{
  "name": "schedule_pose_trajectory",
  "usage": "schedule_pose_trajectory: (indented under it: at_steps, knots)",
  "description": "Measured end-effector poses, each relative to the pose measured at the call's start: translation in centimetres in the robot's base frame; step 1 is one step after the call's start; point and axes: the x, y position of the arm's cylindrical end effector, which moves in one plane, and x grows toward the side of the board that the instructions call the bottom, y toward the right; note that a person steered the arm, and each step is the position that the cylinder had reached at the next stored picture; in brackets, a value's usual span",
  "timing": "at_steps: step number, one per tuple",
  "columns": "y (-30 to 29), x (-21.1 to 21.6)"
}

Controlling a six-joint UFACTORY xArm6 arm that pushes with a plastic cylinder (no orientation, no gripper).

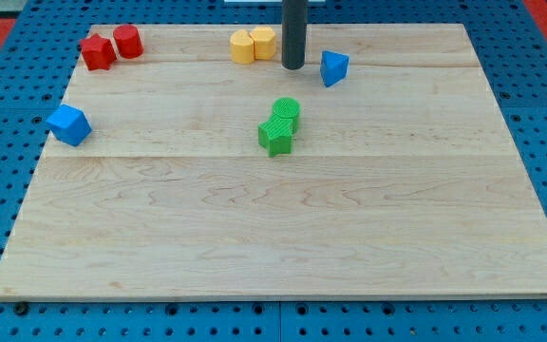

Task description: Move the blue triangle closer to the blue cube

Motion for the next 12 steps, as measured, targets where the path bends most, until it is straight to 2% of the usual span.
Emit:
schedule_pose_trajectory:
  at_steps: [1,2,3,4,5,6,7,8,9,11,12]
  knots:
    - [4.7,-4.1]
    - [9.6,-1.5]
    - [1.9,-0.7]
    - [-2.1,1.6]
    - [1.1,-2.3]
    - [7.2,0.6]
    - [0.3,1.7]
    - [-1.7,3.7]
    - [6.0,4.5]
    - [-0.8,6.2]
    - [-0.6,7.9]
